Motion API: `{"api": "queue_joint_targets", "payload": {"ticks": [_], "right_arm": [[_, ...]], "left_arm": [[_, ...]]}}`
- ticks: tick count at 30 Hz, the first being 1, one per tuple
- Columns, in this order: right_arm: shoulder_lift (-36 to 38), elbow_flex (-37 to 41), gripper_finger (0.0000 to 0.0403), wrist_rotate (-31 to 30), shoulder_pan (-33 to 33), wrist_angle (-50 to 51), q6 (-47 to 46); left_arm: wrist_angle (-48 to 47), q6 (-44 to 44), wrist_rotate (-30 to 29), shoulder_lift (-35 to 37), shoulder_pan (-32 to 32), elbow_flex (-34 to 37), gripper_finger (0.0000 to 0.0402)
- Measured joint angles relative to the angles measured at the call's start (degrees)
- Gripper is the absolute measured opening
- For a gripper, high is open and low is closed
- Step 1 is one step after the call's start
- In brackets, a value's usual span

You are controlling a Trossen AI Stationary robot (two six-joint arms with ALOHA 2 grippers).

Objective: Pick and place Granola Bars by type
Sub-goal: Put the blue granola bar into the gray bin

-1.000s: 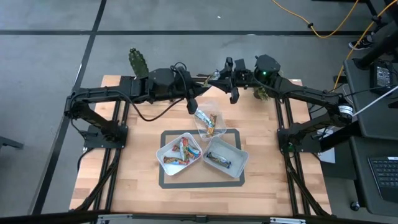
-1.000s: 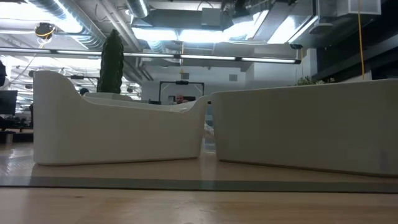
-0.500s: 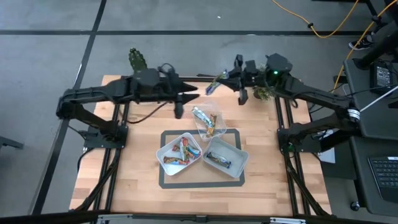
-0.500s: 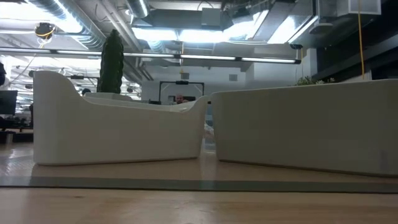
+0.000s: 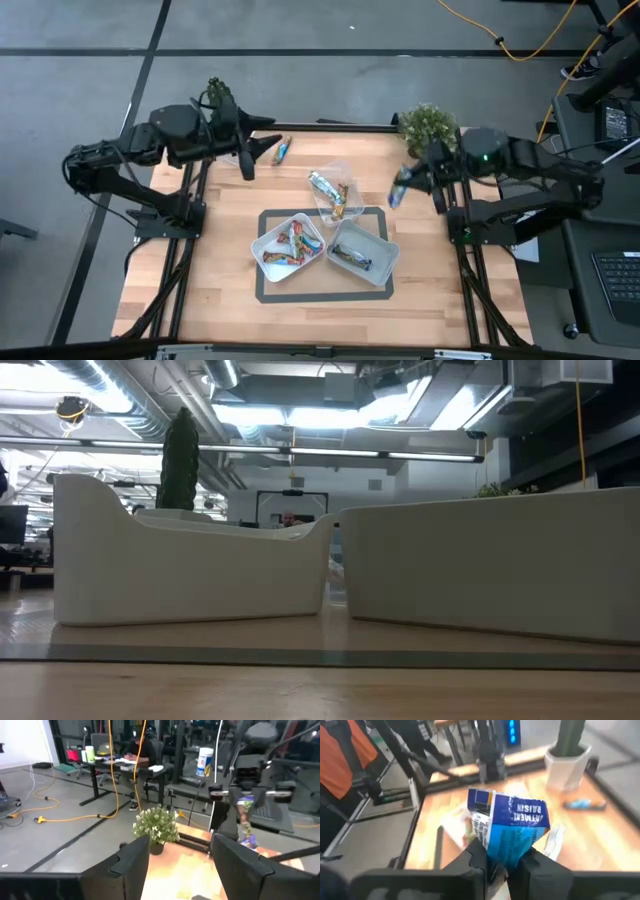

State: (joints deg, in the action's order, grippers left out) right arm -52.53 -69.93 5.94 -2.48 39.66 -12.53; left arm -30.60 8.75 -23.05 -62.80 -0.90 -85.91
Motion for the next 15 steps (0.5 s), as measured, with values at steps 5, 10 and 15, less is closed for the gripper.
{"api": "queue_joint_targets", "payload": {"ticks": [5, 10, 15], "right_arm": [[-1.8, 0.0, 0.0039, -6.7, 9.5, 3.4, -8.6], [-9.1, 0.0, 0.0043, -9.7, 15.0, 11.4, -18.8], [-20.5, 0.1, 0.0040, -8.9, 16.6, 16.9, -22.2]], "left_arm": [[-1.7, -0.1, 0.0, -1.7, 0.1, 0.0, 0.0201], [-3.0, 0.0, 0.0, -4.0, 0.1, 0.0, 0.0201], [-4.3, 0.0, 0.6, -6.4, 0.1, 0.0, 0.0199]]}}
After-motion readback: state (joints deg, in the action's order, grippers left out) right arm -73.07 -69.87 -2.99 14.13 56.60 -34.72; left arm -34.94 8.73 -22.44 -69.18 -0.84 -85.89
